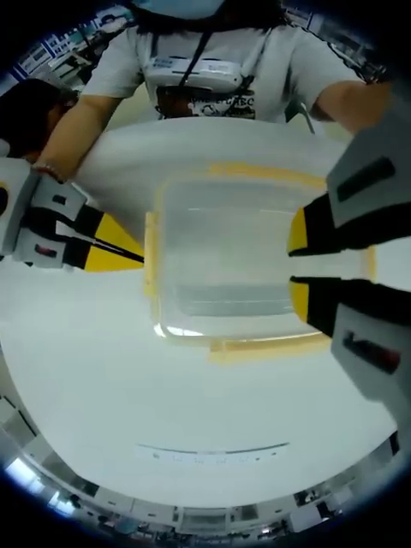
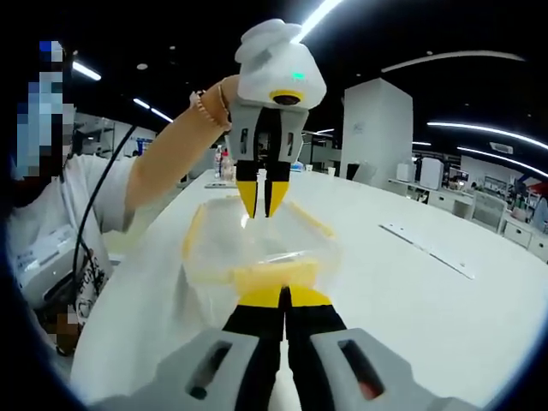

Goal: Snap each plastic latch of the storage box into its locked position after aligning the lid with the box until every specified latch is closed and the lid sits flush.

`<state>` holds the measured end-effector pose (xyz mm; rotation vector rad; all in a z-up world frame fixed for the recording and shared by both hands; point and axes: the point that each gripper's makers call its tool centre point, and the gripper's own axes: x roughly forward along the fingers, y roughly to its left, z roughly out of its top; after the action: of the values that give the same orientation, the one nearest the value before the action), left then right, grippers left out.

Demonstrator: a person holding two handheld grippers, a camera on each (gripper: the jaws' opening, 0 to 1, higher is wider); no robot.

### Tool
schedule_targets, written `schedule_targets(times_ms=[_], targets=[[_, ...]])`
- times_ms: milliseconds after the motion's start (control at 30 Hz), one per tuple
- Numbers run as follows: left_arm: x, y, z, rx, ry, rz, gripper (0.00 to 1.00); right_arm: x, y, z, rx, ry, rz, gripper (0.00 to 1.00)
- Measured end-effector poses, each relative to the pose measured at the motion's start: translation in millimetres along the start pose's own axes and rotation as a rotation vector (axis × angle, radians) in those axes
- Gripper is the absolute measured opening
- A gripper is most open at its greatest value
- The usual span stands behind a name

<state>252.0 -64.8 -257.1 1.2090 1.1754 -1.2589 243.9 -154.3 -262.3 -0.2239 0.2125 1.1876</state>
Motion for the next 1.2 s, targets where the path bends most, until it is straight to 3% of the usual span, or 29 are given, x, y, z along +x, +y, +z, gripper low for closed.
schedule_targets(times_ms=[1200], targets=[[-2.6,6.6,2.2,0.003,0.004,-0.004,0.08,-2.1,-2.1,-1.1,0.003,0.002,0.004,0.00]])
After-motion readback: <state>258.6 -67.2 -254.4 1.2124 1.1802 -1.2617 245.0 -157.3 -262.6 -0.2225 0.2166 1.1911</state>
